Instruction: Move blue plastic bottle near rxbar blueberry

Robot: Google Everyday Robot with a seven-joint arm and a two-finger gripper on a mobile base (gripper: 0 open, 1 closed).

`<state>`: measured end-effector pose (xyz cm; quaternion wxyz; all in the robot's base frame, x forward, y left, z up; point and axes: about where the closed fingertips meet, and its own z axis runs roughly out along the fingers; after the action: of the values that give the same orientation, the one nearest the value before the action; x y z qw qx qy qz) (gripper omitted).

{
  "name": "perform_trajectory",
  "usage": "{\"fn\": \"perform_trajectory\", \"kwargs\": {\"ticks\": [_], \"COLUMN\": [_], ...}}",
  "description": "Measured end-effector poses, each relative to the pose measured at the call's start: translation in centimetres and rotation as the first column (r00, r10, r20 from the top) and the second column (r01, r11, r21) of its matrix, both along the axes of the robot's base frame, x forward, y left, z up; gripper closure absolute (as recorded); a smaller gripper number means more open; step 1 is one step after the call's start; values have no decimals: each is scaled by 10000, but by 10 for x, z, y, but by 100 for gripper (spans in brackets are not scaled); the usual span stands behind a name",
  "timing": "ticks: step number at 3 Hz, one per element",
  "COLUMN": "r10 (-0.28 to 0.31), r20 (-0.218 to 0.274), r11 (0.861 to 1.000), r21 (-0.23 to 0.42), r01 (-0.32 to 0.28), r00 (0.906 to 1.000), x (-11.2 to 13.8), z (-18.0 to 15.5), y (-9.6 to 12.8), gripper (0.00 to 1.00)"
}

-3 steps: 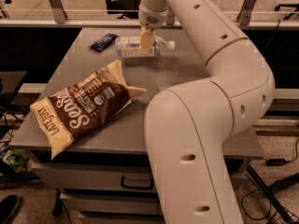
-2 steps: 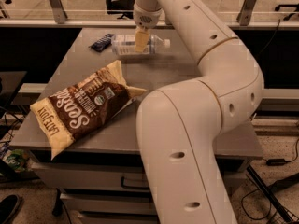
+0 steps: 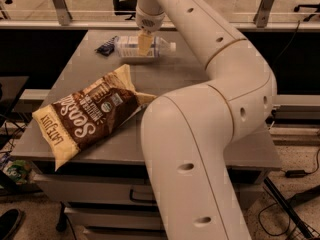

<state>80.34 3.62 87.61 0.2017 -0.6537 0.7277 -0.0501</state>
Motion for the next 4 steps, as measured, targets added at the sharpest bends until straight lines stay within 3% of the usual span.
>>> {"fn": "perform_trajectory", "kwargs": {"ticks": [1,4], "r10": [-304,-403], "r20": [20,63], "r11": [9995,9991], "r21": [-74,-128], "r01": [304,404], "r00": [9995,9992], "x": [5,11], "z": [-9,-21], "y": [1,4], "gripper": [66,0]}}
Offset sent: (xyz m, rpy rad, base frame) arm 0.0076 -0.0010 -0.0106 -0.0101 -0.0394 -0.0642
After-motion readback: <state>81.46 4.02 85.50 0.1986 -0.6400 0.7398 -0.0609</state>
